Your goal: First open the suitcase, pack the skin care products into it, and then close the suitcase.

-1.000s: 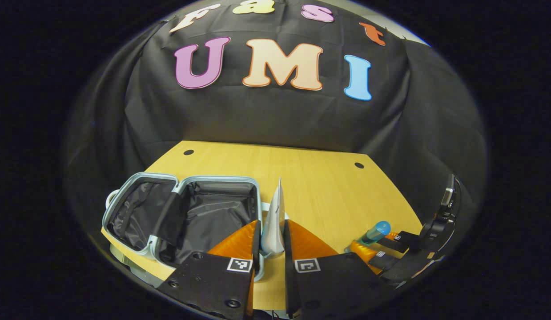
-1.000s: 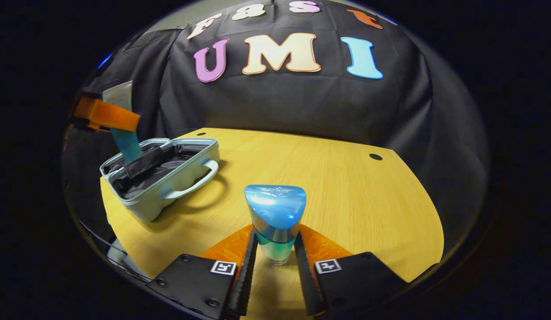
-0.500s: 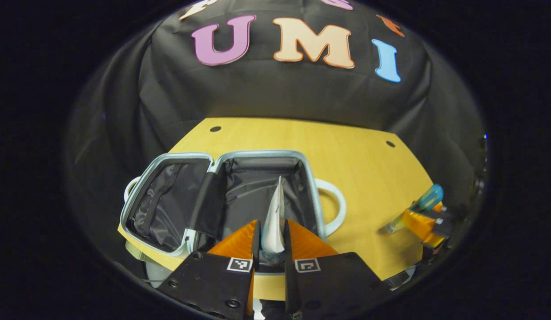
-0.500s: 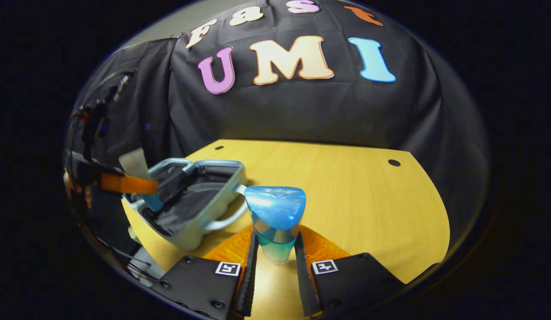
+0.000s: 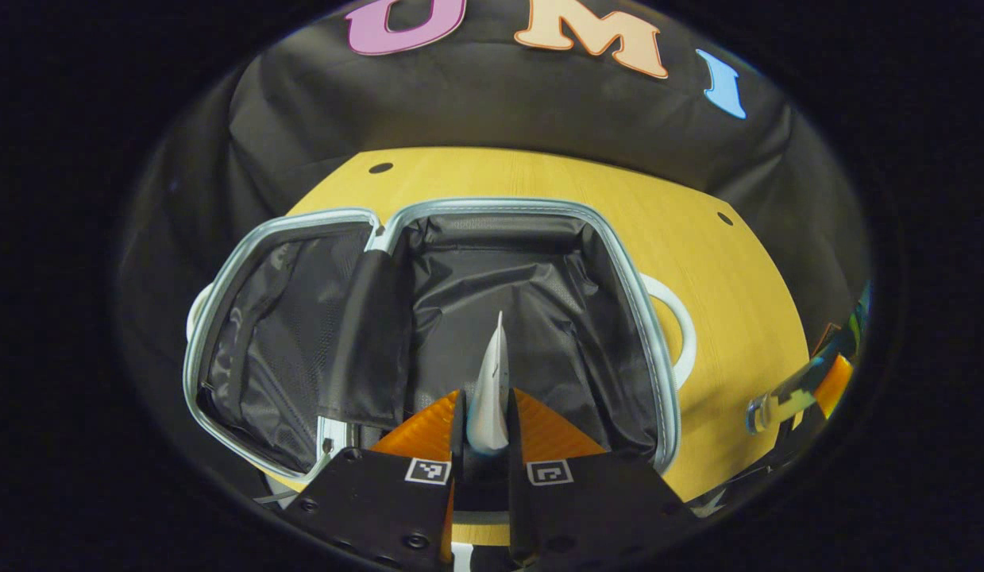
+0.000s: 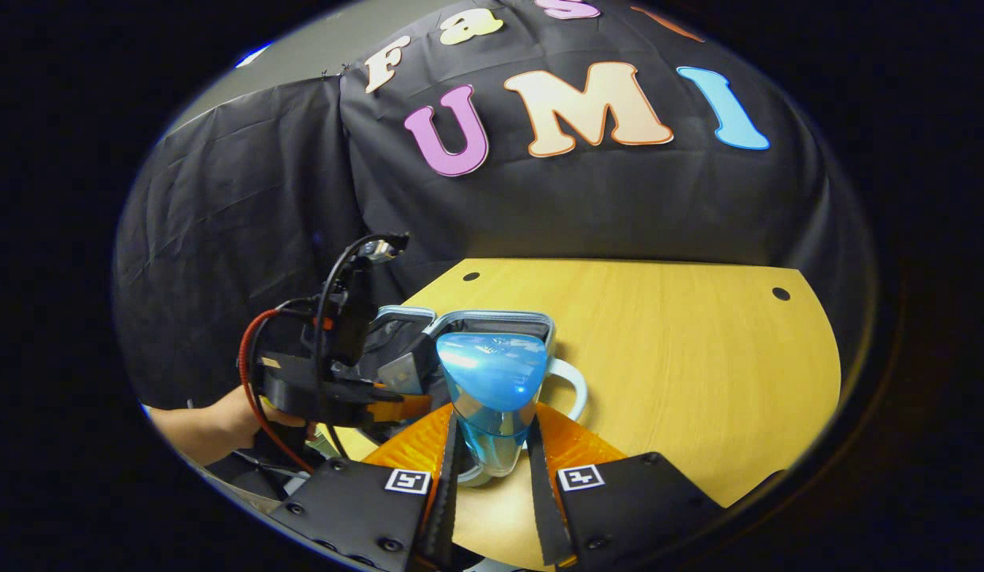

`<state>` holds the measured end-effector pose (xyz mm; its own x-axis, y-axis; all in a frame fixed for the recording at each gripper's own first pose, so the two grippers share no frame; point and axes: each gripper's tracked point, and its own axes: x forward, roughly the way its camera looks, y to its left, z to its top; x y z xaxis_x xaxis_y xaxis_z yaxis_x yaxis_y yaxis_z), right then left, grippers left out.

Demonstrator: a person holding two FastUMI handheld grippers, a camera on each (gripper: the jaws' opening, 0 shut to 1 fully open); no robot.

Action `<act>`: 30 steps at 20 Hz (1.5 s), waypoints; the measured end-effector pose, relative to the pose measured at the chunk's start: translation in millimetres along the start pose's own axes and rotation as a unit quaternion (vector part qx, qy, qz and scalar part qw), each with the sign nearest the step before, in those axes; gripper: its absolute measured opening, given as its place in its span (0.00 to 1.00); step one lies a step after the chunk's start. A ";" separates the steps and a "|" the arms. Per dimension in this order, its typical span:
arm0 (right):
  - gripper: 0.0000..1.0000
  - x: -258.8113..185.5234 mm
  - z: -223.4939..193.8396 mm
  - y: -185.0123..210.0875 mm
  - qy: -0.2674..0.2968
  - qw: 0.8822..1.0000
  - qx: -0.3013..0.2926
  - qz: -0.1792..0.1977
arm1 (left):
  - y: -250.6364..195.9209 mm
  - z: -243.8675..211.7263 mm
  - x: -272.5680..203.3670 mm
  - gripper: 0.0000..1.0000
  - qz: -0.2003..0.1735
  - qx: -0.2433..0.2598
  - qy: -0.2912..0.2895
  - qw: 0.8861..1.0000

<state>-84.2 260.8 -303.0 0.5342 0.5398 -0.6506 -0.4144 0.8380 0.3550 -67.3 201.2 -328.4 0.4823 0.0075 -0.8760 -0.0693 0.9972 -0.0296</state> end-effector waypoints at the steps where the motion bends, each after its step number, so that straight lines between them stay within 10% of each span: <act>1: 0.44 5.1 -1.8 6.4 0.005 1.000 0.001 0.001 | 2.8 -0.1 4.2 0.20 -0.005 0.000 0.001 1.000; 8: 0.43 42.1 -14.8 27.0 0.031 0.999 0.013 -0.016 | 9.3 2.3 17.2 0.28 -0.051 -0.008 -0.005 0.999; 11: 0.43 60.2 -22.4 32.4 0.039 0.999 0.011 -0.024 | 10.1 11.9 13.4 0.88 -0.070 0.005 -0.026 0.997; 18: 0.43 110.1 -72.1 36.3 0.102 0.994 0.015 -0.046 | 44.1 63.8 -25.8 0.87 -0.096 -0.016 -0.103 0.990; 30: 0.46 149.6 -60.9 43.2 0.090 0.991 0.052 -0.079 | 248.1 65.2 -61.2 0.87 0.039 -0.138 -0.144 0.979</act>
<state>-67.0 372.9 -425.8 0.4418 0.3850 -0.8103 -0.2519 0.9201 0.2999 -57.0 453.0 -250.8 0.6899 0.1434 -0.7095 -0.3295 0.9350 -0.1314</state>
